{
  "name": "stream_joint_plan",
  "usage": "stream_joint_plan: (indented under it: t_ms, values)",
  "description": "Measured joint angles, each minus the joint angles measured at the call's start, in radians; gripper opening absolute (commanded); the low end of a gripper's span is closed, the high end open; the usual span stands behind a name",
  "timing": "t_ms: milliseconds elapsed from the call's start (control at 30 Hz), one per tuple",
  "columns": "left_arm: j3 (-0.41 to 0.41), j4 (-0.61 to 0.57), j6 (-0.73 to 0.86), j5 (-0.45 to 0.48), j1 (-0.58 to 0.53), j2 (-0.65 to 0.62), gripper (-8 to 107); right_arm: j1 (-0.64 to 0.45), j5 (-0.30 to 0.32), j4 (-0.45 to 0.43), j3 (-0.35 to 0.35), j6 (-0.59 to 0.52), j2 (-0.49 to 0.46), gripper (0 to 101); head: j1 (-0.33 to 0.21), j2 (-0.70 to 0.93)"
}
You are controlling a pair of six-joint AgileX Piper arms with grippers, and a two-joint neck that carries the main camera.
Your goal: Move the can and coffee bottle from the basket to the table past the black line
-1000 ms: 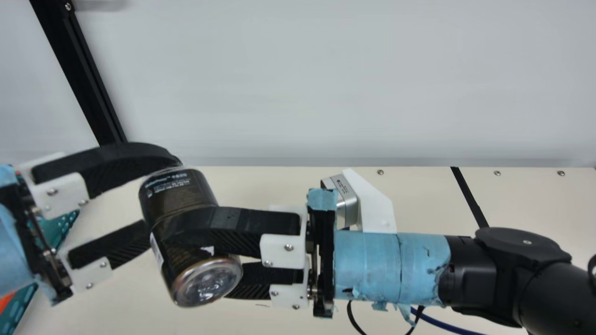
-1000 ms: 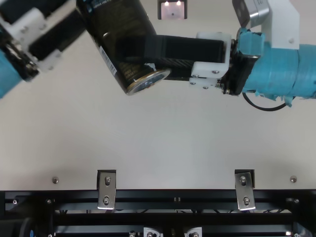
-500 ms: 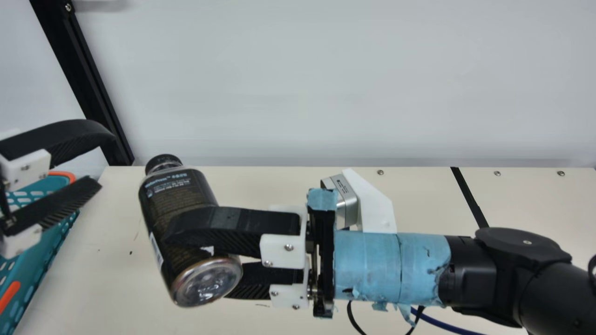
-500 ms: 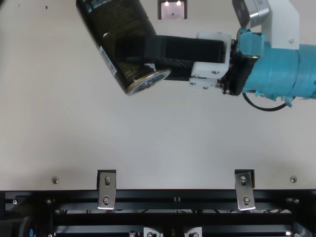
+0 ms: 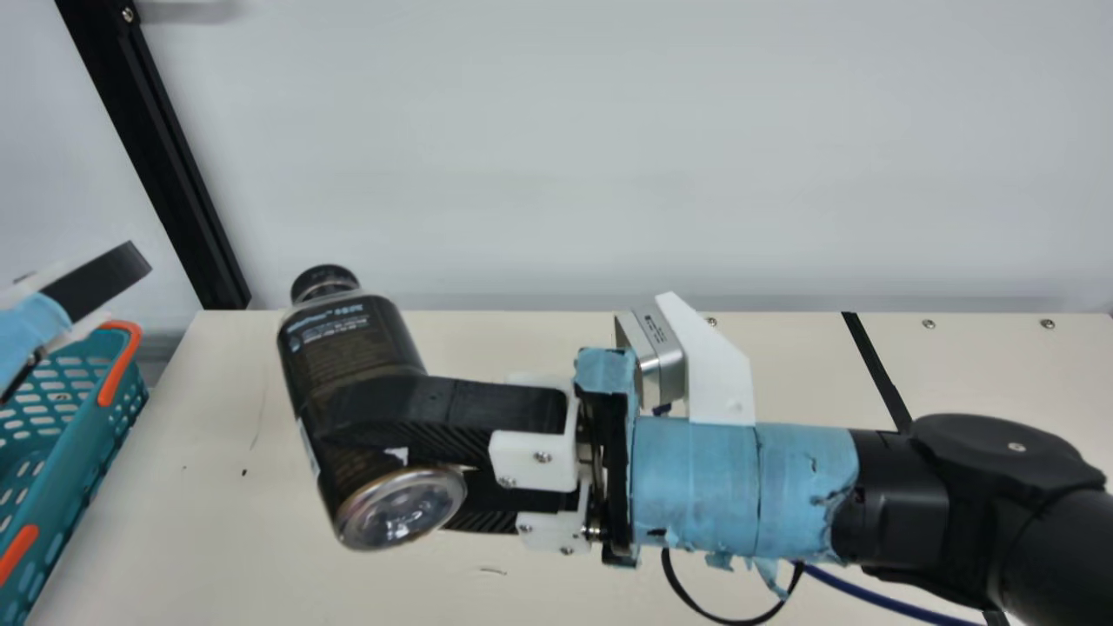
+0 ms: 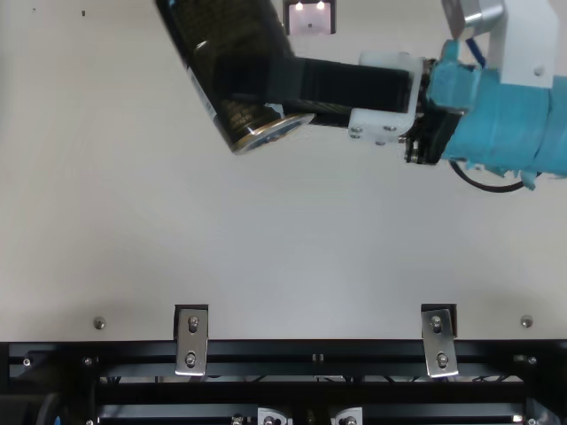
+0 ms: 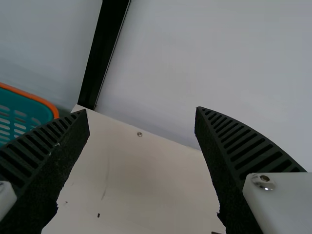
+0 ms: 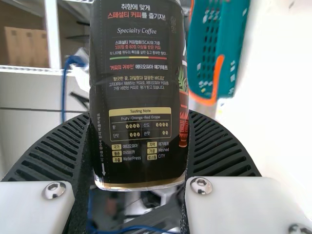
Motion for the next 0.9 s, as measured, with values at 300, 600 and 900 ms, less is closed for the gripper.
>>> stream_joint_plan:
  t_ms: [300, 600, 900]
  values:
    - [0.0, 0.0, 0.0, 0.0, 0.0, 0.0, 90, 0.051, -0.218, -0.076, -0.001, -0.098, -0.06, 0, 0.0, 0.0]
    - [0.0, 0.0, 0.0, 0.0, 0.0, 0.0, 90, 0.182, -0.514, -0.164, 0.008, -0.156, -0.127, 0, 0.0, 0.0]
    - [0.0, 0.0, 0.0, 0.0, 0.0, 0.0, 90, 0.327, -0.719, -0.17, 0.016, -0.157, -0.146, 0, 0.005, 0.0]
